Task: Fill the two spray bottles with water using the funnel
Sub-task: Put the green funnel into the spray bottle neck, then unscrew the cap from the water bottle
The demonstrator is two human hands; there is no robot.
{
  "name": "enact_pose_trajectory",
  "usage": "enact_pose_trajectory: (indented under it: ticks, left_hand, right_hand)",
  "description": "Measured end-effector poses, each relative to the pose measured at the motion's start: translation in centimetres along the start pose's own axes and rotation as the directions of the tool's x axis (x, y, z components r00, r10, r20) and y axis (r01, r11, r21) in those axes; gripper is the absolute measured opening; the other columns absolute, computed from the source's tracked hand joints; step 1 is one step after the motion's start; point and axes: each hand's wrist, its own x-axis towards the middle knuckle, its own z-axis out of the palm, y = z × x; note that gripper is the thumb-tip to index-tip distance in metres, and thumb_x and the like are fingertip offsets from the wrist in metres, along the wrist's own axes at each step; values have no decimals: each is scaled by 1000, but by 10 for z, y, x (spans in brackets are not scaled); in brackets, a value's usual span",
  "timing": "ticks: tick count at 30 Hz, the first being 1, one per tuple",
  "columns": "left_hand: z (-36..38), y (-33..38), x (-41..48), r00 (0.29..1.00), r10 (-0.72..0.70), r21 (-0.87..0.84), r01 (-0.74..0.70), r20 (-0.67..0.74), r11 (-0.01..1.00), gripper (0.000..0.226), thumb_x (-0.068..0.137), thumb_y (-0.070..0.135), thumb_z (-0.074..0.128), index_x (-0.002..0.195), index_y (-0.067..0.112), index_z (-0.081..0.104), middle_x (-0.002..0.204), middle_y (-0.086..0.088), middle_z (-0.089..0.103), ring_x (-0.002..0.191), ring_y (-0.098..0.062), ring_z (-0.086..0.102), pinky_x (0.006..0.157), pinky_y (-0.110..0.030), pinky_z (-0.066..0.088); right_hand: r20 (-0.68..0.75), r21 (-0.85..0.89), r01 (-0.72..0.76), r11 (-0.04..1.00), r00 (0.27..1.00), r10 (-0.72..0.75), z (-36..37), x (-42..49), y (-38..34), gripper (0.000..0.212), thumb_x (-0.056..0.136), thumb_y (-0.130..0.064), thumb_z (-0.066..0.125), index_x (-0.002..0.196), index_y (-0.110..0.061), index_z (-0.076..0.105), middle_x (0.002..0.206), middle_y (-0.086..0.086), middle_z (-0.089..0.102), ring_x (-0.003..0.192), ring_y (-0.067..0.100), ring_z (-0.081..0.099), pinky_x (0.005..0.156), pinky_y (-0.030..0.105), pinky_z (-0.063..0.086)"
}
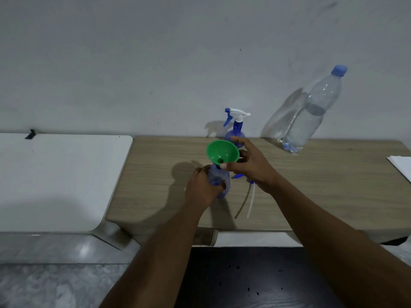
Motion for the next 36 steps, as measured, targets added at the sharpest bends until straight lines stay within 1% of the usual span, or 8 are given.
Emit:
enact_pose_trajectory:
  ticks: [4, 8, 12, 16, 21, 24, 28, 36]
  left_hand:
    - [-2, -2, 2, 999, 28, -5, -28, 18, 1000, 60, 63, 45, 77, 117, 26, 60, 109, -1, 65, 98, -23, 66, 78, -31, 51]
    - [-5, -1, -13, 997, 20, 65, -15, -80, 998, 89, 70, 63, 76, 137, 14, 45, 130, -5, 50, 114, -20, 56, 83, -31, 46]
    - [6, -9, -50, 938, 186, 161, -144, -294, 976, 44, 78, 47, 76, 102, 18, 53, 100, 2, 51, 84, -12, 54, 62, -28, 38]
    - [39, -8, -72, 903, 393, 194, -360, -174, 913, 21, 82, 42, 64, 80, 25, 51, 75, 6, 56, 58, -15, 56, 50, -27, 43]
    - [83, 48, -67, 833, 548, 186, -527, -80, 829, 23, 84, 34, 69, 71, 24, 53, 63, 7, 54, 51, -11, 51, 45, -28, 44]
    - [101, 107, -41, 882, 472, 154, -466, -4, 871, 20, 87, 38, 61, 79, 20, 58, 77, 3, 62, 66, -17, 59, 57, -34, 51]
    - [123, 188, 19, 932, 362, 48, -362, 8, 931, 21, 83, 39, 64, 93, 22, 58, 98, 7, 59, 89, -16, 60, 71, -34, 49]
    - [177, 286, 144, 987, 162, -104, -161, 8, 982, 89, 68, 61, 78, 139, 24, 40, 138, -1, 50, 127, -22, 52, 103, -38, 47]
  right_hand:
    - [-10, -23, -12, 1000, 1000, 12, -1, 1, 0, 88, 71, -32, 88, 144, -30, 39, 127, 4, 62, 111, 18, 66, 89, 35, 58]
    - [-167, -28, -33, 999, 986, 28, -7, -2, -5, 49, 90, -49, 65, 131, -33, 43, 121, 0, 61, 109, 16, 63, 85, 31, 53]
    - [-314, -75, -130, 989, 944, 100, -33, -2, 11, 51, 88, -66, 56, 121, -28, 52, 109, 3, 65, 96, 17, 68, 84, 39, 56]
    - [-463, -89, -193, 977, 877, 131, -69, -4, 30, 34, 94, -50, 58, 102, -18, 61, 97, 9, 70, 78, 17, 69, 66, 29, 50]
    - [-632, -175, -291, 940, 766, 120, -132, -2, 52, 25, 84, -49, 61, 86, -24, 63, 82, 0, 71, 82, 24, 70, 82, 44, 56]
    - [-692, -211, -287, 934, 719, 65, -176, 3, 39, 19, 90, -36, 63, 94, -17, 64, 85, 2, 69, 86, 24, 66, 76, 31, 47]
    - [-689, -314, -229, 921, 722, -56, -245, 29, 8, 23, 91, -34, 63, 105, -15, 61, 85, -1, 64, 87, 23, 63, 77, 29, 43]
    - [-471, -571, -46, 819, 836, -281, -337, 100, -49, 58, 91, -50, 62, 138, -23, 44, 111, 3, 54, 97, 14, 54, 84, 32, 45]
